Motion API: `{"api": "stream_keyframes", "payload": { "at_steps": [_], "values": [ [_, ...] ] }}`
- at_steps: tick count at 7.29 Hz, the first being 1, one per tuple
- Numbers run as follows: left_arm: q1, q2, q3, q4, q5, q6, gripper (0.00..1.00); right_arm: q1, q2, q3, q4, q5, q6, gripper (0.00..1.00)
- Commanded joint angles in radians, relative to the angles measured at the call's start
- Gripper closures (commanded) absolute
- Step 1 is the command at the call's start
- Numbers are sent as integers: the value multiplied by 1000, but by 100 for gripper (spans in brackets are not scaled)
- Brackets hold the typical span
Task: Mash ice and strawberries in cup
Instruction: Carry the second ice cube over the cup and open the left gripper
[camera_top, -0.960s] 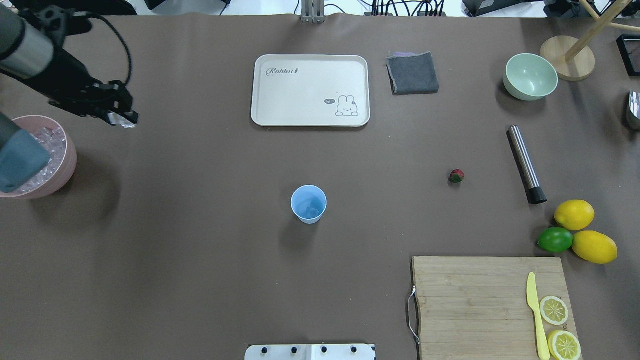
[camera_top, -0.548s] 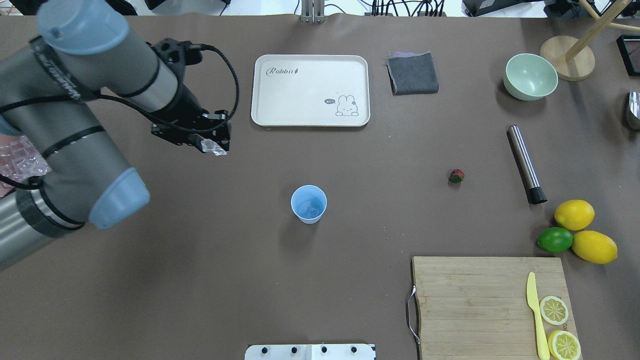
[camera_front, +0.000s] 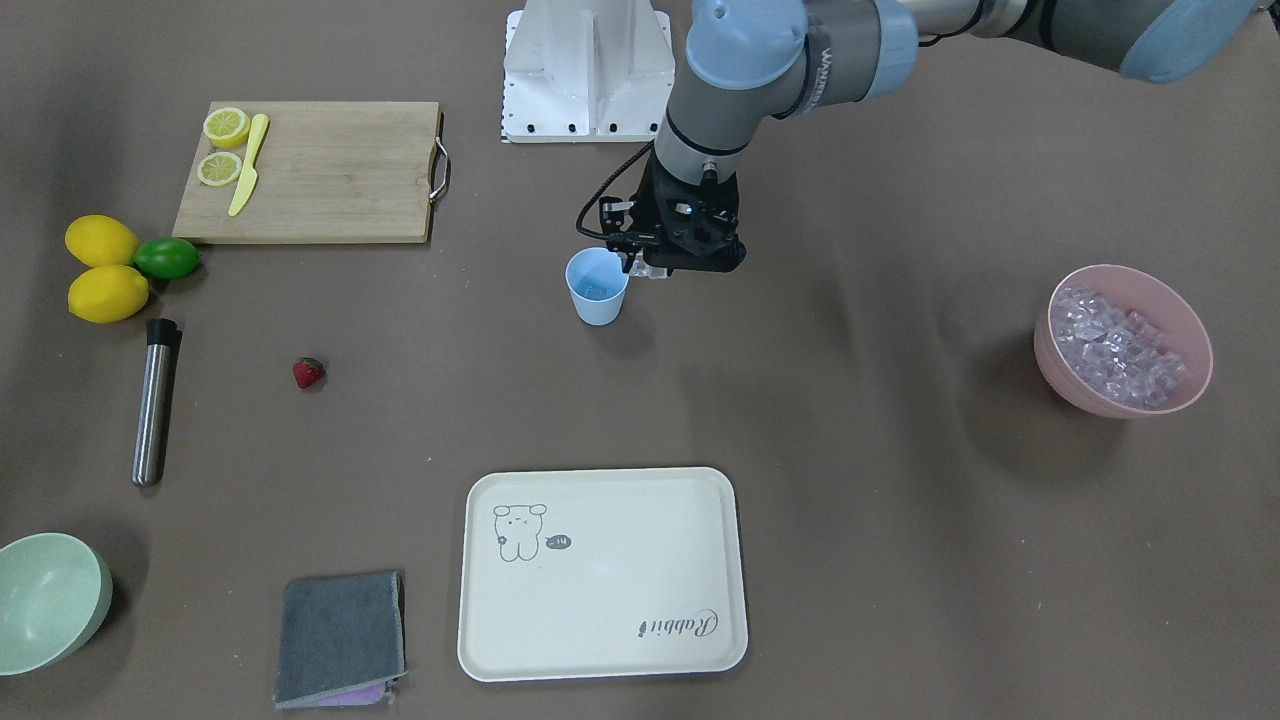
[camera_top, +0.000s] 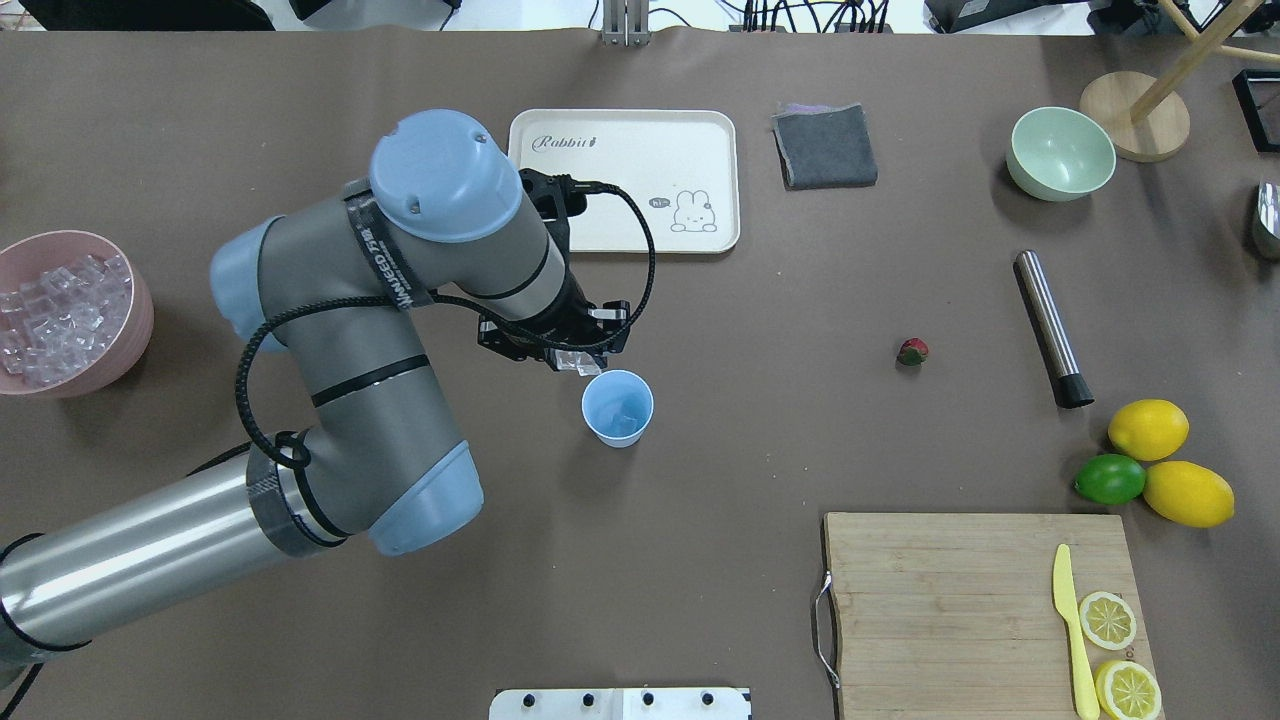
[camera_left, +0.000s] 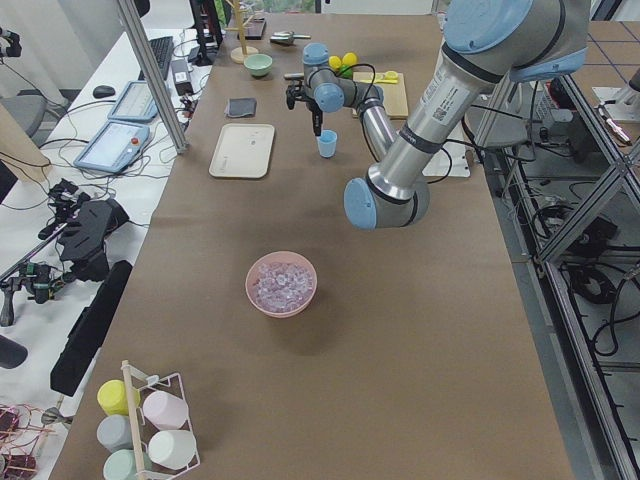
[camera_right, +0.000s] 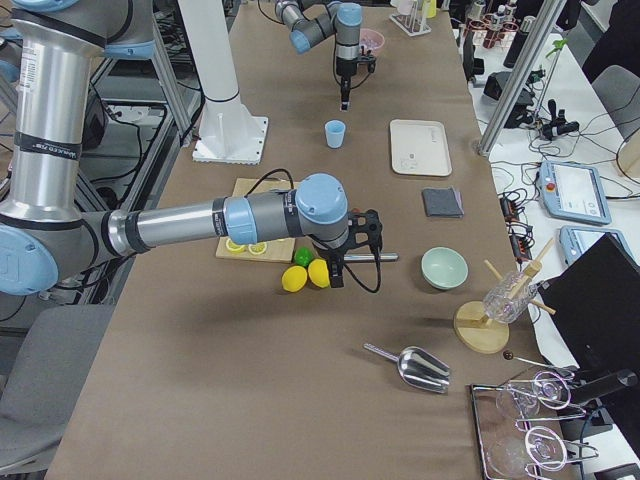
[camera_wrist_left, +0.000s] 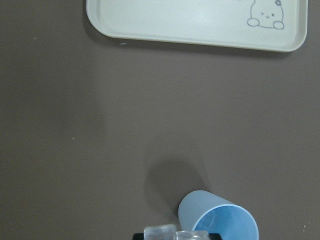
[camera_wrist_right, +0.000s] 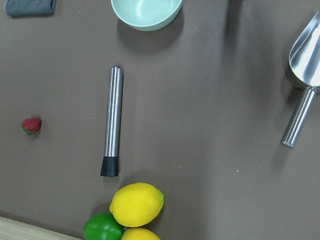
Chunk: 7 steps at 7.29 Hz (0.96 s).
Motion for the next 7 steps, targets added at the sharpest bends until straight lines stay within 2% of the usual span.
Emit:
{"api": "stream_keyframes", "payload": {
  "at_steps": [1,2,3,4,5,7],
  "values": [
    [28,-16,39,-37,23,-5,100,0,0,0,0,0,0,0],
    [40,-16,39,-37,23,-8,100,0,0,0,0,0,-2,0],
    [45,-16,41,-38,23,-31,90,0,-1,0,0,0,-2,0],
    [63,-16,46,-45,54,-31,25,0,-2,0,0,0,-2,0],
    [75,-14,43,-55,76,-31,4,0,0,0,0,0,-2,0],
    [68,-11,15,-52,75,-32,3,-18,17,2,0,-1,3,0]
  ]
}}
